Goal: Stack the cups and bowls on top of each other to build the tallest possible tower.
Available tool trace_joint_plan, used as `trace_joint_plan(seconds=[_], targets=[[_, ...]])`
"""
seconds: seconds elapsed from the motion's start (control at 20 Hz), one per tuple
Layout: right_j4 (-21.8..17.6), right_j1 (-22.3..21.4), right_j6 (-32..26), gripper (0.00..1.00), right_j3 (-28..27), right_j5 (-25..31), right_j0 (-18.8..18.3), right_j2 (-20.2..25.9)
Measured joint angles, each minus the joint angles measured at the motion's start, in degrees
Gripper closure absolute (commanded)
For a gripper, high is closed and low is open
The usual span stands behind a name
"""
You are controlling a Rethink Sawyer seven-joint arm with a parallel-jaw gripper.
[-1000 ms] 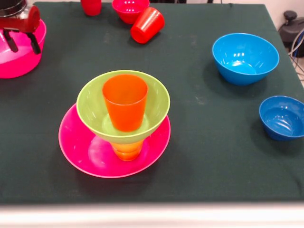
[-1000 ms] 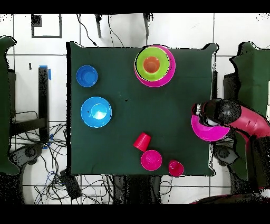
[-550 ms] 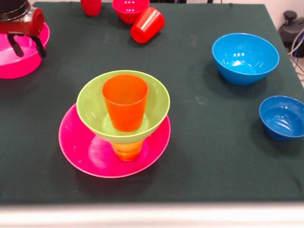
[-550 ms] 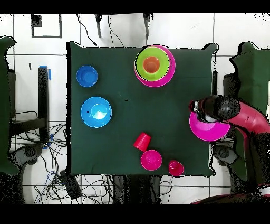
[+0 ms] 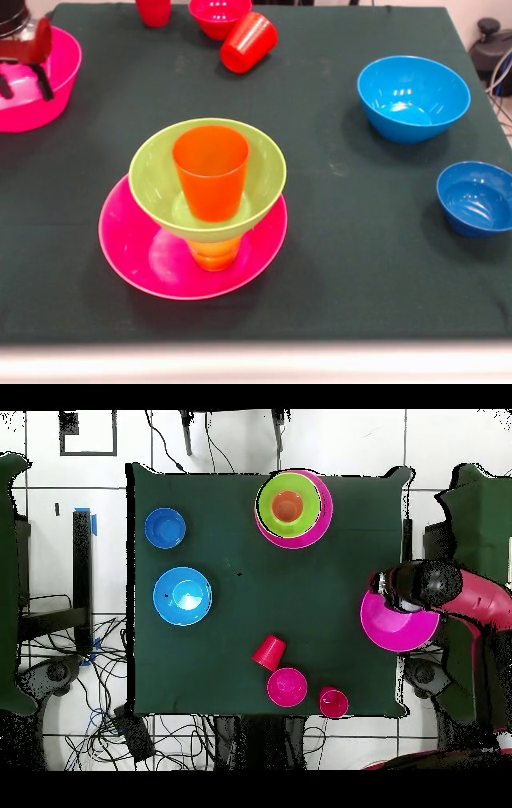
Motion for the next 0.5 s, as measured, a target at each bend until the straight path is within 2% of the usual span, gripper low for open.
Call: trace_joint_plan(seconds=[0.2, 0.5], targets=[[-3.0, 1.3, -3.5, 0.0, -4.7, 1.9, 0.0, 0.4], [-5.3, 2.3, -7.1, 0.0, -9.0, 3.5, 0.0, 0.4]])
